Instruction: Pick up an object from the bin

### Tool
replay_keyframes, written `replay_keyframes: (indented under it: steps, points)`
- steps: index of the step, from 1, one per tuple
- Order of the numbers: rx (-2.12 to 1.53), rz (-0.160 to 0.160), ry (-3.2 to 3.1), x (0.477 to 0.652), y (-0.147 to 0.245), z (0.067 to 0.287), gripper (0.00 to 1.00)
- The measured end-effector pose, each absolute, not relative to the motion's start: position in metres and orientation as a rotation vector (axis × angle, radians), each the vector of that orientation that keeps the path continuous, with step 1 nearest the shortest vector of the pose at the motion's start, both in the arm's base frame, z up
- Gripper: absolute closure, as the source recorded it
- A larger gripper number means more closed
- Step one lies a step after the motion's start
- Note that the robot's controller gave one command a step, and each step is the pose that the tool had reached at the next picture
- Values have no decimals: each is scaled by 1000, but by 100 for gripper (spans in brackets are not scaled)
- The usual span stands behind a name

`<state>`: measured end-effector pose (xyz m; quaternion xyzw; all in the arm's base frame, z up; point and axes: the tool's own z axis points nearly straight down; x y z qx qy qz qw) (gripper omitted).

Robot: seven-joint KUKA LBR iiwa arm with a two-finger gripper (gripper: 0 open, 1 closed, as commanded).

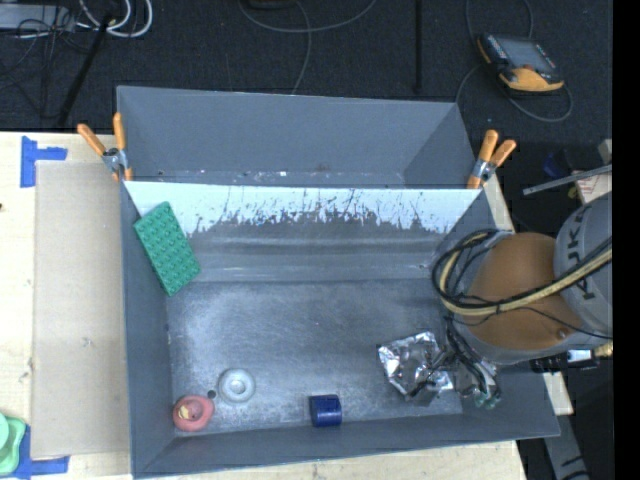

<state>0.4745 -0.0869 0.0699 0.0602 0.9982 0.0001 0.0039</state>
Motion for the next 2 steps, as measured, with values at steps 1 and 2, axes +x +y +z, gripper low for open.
replay_keyframes:
  steps: [1,2]
  points:
    - [180,0,3135,475,-87,83,100]
    - [172,-1,3130,477,-88,167,100]
